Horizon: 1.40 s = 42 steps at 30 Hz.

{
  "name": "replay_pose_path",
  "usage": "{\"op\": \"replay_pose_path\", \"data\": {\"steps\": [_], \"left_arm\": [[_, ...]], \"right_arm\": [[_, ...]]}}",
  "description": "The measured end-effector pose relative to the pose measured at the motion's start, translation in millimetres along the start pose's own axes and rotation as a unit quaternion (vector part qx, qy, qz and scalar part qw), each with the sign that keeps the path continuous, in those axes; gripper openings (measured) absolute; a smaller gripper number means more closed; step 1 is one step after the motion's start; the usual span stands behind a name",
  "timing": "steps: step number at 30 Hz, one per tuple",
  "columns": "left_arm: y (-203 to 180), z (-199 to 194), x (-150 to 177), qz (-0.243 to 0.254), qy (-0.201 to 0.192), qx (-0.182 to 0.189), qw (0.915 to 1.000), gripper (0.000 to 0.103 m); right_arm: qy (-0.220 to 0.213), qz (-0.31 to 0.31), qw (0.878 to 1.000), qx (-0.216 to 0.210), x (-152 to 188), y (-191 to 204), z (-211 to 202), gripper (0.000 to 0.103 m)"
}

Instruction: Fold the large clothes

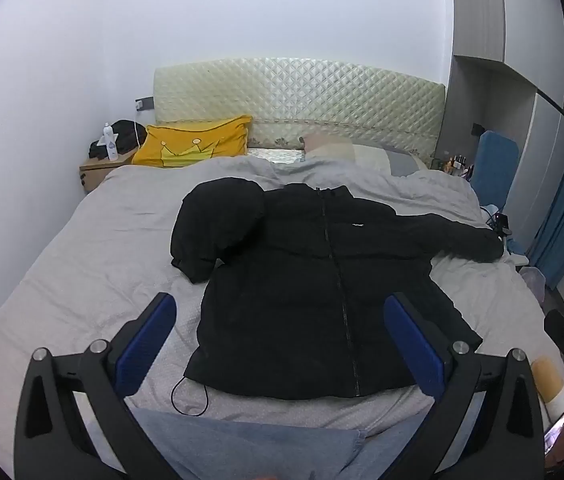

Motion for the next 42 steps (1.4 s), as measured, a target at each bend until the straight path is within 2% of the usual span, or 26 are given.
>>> {"op": "replay_pose_path", "data": {"steps": [6,11,14,26,42], "left_arm": [[4,-2,-6,0.001,0.001,0.004,1.0,0.103],[16,-1,-12,0.0,0.001,0.007,1.0,0.103],[3,-5,-4,0.003,0.003,0.004,1.0,0.103],[-2,3,-6,0.012,0.017,0.008,0.9998,0.103],[-5,4,1,0.011,0.017,0.013,0.9997,0.103]], "right_arm": [[-0.002,0.021,1.0,-0.004,0,-5,2,0.103],[0.0,0.013,1.0,0.003,-3,-6,-4,0.103],[-0.005,0.015,1.0,0.005,1,-4,-5,0.103],[-0.003,0.017,1.0,0.004,0,-4,-3,0.103],[0.0,0.015,1.0,0.004,3,-4,-1,0.103]]}}
Point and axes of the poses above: each gripper's, at about its wrist camera, not at the fingertips, and z roughly the way its jaws point, y to its left, x to its underside, the point moved 3 cm from there along z, roughly the way its jaws point, and after that the axes turned 10 degrees about -y, right-handed, at the moved point
